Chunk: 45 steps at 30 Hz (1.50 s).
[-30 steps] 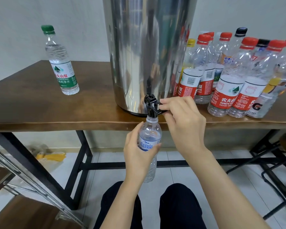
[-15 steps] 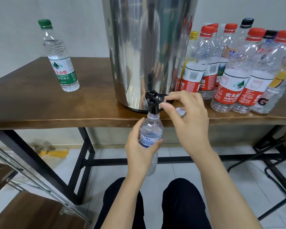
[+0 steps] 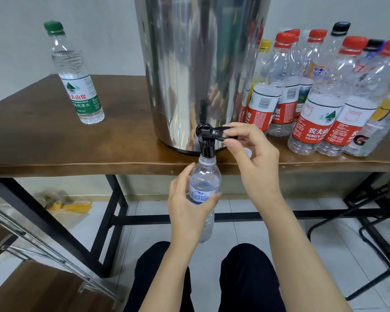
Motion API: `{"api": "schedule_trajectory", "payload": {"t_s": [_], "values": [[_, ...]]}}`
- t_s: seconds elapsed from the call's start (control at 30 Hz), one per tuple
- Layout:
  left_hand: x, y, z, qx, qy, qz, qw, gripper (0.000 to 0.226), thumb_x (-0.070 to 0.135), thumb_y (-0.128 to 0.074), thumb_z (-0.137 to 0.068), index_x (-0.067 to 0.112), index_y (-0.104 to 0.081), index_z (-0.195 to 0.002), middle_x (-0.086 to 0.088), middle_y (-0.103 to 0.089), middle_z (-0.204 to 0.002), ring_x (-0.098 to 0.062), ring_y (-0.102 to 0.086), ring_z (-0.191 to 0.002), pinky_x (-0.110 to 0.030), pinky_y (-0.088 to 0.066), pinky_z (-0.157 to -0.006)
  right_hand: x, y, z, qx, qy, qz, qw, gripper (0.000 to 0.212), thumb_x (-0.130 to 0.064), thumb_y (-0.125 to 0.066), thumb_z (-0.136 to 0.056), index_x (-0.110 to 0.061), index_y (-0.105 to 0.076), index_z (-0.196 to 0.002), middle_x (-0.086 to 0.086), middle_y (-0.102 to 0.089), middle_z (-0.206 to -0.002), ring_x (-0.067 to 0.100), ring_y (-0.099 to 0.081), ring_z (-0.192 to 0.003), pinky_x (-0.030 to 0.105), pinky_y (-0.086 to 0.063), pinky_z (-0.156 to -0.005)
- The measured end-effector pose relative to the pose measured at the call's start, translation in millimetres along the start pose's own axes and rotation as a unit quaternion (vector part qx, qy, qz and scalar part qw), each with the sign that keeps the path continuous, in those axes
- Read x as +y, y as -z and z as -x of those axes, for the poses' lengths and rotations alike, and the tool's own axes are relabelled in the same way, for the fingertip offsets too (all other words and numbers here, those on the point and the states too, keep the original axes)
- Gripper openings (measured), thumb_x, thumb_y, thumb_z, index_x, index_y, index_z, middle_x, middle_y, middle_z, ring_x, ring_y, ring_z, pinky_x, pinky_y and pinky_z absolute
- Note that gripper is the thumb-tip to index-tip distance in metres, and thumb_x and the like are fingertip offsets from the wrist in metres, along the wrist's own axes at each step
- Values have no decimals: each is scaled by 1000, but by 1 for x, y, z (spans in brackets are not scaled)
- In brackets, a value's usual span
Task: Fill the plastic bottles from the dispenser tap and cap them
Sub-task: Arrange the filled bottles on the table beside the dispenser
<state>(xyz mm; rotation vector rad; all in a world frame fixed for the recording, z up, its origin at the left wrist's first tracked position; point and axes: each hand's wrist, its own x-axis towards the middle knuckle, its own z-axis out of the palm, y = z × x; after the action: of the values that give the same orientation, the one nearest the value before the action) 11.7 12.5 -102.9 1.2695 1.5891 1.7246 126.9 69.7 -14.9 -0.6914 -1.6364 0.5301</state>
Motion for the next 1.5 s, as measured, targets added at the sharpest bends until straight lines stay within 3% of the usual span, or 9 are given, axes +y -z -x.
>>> {"api": "schedule_trajectory", "payload": {"t_s": [0.1,0.33,0.67,0.9,1.2,1.5], "values": [[-1,-1,0,-3,5,4,1000,79,16,-91,-67,44,-51,-129,12,-56,-129,-5,-56,-119,-36,-51,-102,-1,0,1,-1,-11,-14,1000,11,-30,-60,-91,-37,-62,-98,-17,-67,-109,13,-63,-100,27,-48,-88],[-6,-2,0,-2,13,19,1000,81,17,-92,-66,42,-54,-133,10,-58,-129,-10,-58,-120,-42,-51,-101,-3,1,2,0,-18,-27,999,13,-30,-62,-89,-39,-63,-97,-25,-67,-107,11,-63,-98,26,-50,-87],[-8,-4,2,-7,31,41,999,83,19,-93,-65,41,-54,-134,7,-60,-129,-17,-60,-120,-44,-53,-98,-5,-1,4,7,-33,-48,998,13,-27,-64,-89,-37,-64,-97,-25,-67,-108,11,-65,-92,34,-55,-82],[-9,-4,2,-8,40,48,998,83,18,-93,-64,40,-54,-134,6,-60,-130,-16,-61,-118,-44,-54,-97,-5,-1,5,6,-41,-56,998,18,-18,-67,-90,-35,-65,-97,-27,-67,-107,4,-62,-91,22,-50,-78],[-8,-4,2,-11,40,50,998,83,32,-89,-59,40,-54,-134,5,-62,-130,-18,-63,-117,-44,-54,-97,-5,0,5,6,-49,-77,996,21,-12,-68,-89,-32,-67,-96,-24,-68,-105,2,-61,-89,18,-48,-77],[-8,-2,2,-12,44,49,998,84,15,-93,-64,35,-54,-135,6,-61,-130,-15,-62,-118,-42,-54,-98,-6,-1,6,8,-49,-81,995,22,-11,-68,-88,-32,-66,-96,-25,-68,-104,3,-61,-86,19,-49,-75]]}}
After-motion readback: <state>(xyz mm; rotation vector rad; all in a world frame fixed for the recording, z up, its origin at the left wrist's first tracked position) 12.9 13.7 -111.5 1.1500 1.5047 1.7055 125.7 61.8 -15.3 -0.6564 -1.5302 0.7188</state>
